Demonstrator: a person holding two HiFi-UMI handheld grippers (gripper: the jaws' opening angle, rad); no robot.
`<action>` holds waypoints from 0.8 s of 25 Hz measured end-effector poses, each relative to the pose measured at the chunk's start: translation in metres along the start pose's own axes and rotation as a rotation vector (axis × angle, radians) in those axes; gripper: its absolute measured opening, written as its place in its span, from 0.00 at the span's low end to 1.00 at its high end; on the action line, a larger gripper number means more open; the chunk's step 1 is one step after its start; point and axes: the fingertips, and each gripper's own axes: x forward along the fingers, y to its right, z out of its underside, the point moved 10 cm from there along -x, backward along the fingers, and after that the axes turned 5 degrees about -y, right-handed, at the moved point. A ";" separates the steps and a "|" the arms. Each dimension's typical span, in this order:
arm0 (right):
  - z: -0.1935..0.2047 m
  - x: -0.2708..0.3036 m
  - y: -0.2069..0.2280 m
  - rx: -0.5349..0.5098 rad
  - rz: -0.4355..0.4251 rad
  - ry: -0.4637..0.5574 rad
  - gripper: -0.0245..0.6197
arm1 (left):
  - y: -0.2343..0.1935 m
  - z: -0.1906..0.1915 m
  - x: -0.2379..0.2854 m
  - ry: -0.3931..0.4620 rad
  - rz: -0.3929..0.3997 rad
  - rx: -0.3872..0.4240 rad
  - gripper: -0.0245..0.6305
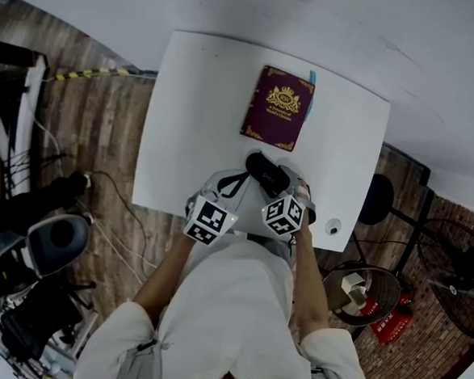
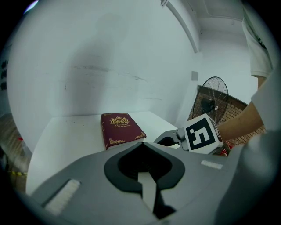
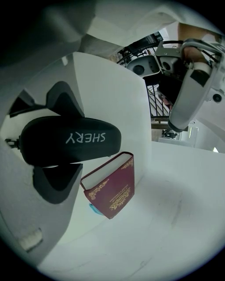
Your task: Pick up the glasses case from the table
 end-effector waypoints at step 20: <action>-0.031 -0.091 0.023 0.237 0.173 0.314 0.53 | -0.012 -0.024 -0.024 0.086 -0.032 0.054 0.07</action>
